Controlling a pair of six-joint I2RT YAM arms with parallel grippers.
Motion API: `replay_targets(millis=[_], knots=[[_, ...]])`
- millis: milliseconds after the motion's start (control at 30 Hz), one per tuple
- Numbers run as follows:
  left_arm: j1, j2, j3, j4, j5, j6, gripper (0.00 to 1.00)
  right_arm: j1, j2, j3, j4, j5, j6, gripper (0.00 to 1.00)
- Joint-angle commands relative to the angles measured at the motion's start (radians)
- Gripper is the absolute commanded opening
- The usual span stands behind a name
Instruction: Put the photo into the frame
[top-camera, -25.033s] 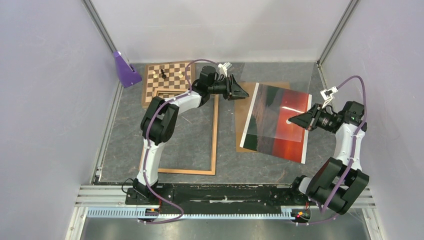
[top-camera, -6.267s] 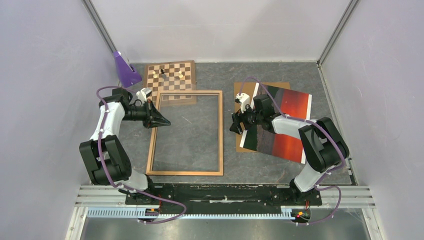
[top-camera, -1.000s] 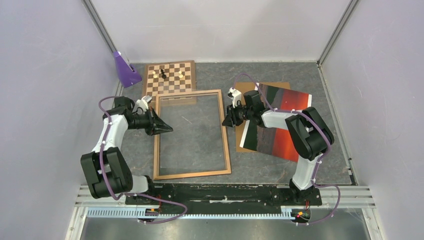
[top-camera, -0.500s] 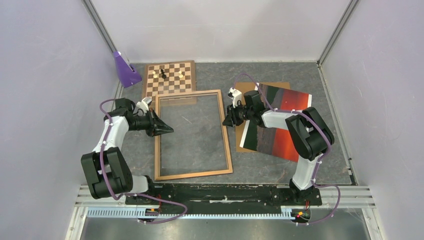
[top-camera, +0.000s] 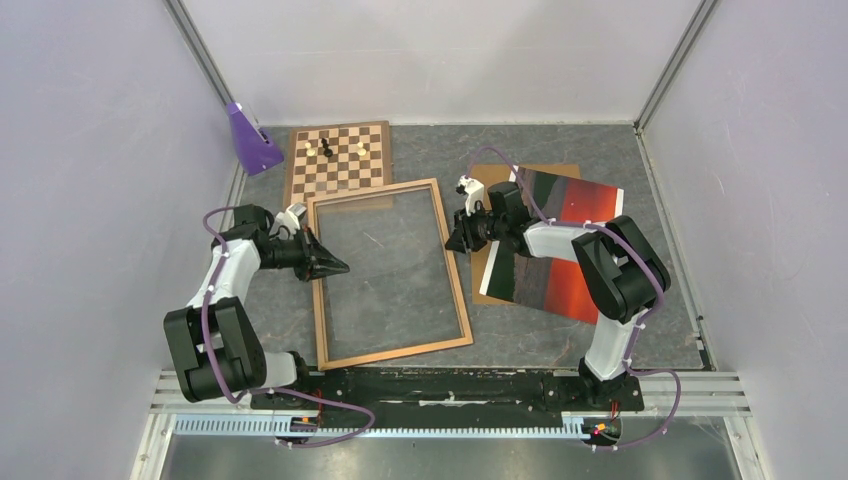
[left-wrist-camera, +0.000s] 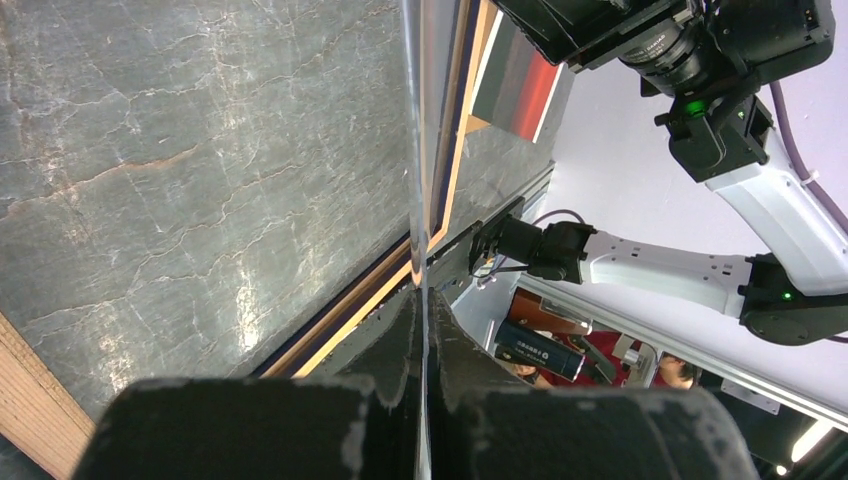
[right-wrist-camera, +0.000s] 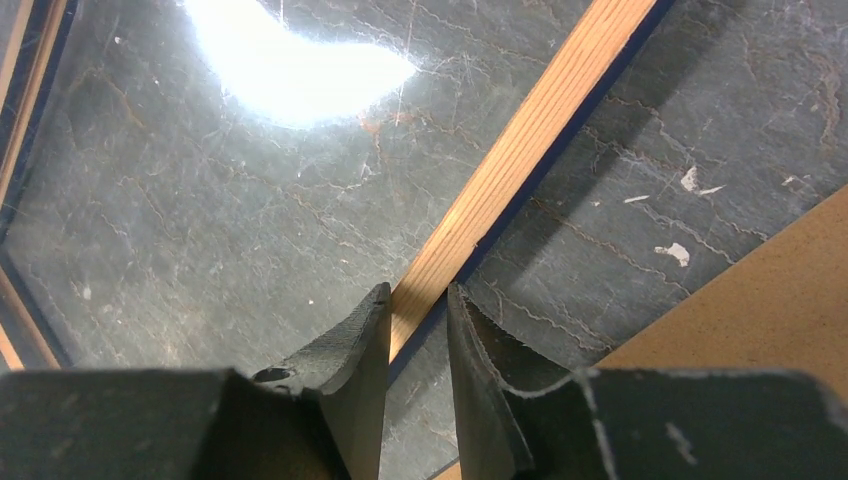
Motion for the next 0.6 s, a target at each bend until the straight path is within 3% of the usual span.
replay_targets(millis=[0, 567], knots=[[-0.009, -0.013, -0.008, 0.007, 0.039, -0.045, 0.02, 0.028, -0.030, -0.004, 0.033, -0.037, -0.010, 0.29], [-0.009, -0.017, -0.015, 0.013, 0.050, -0.040, 0.03, 0.031, -0.030, -0.005, 0.034, -0.035, -0.013, 0.29]])
